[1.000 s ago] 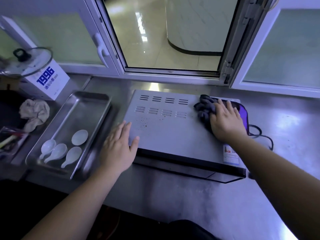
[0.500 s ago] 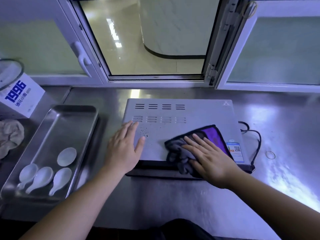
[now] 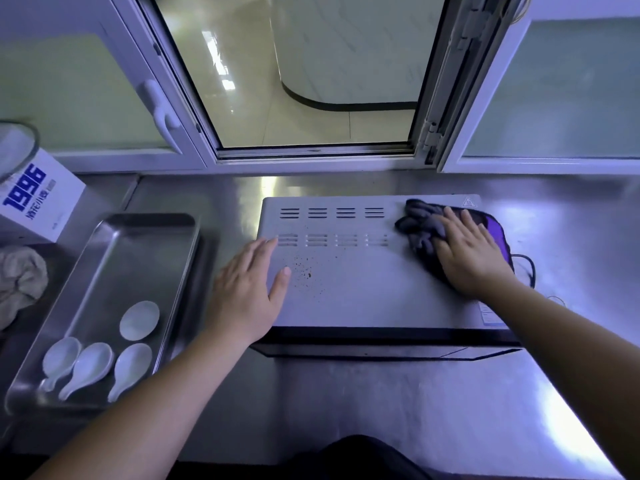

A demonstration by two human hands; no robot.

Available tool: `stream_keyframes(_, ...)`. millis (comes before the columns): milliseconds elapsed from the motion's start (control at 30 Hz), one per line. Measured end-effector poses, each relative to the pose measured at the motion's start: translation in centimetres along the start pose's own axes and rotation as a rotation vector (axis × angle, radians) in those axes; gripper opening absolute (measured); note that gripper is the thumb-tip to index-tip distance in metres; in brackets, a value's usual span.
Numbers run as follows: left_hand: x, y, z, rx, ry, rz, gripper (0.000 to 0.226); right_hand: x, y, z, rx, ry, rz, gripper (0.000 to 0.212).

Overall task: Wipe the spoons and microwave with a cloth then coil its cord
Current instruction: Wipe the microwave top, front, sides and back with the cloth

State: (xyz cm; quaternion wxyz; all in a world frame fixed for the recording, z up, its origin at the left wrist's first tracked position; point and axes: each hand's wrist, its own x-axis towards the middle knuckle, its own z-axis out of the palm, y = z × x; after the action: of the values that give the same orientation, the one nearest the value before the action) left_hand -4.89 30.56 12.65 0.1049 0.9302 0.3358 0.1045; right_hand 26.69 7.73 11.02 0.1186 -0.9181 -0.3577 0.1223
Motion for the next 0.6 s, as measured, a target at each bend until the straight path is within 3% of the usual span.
stream_keyframes(233, -0.4, -0.1, 0.2, 0.007, -0.013, -0.031, 0.064, 3.1, -5.2, 0.4, 0.059, -0.012, 0.003, 0.059)
stream_keyframes(400, 0.0, 0.8, 0.5, -0.015, -0.011, -0.032, 0.065, -0.2, -4.7, 0.9, 0.085, -0.043, -0.191, 0.048)
stream_keyframes(600, 0.4, 1.6, 0.5, -0.025, -0.017, -0.029, 0.065, -9.0, -1.7, 1.0, -0.089, -0.182, -0.45, 0.065)
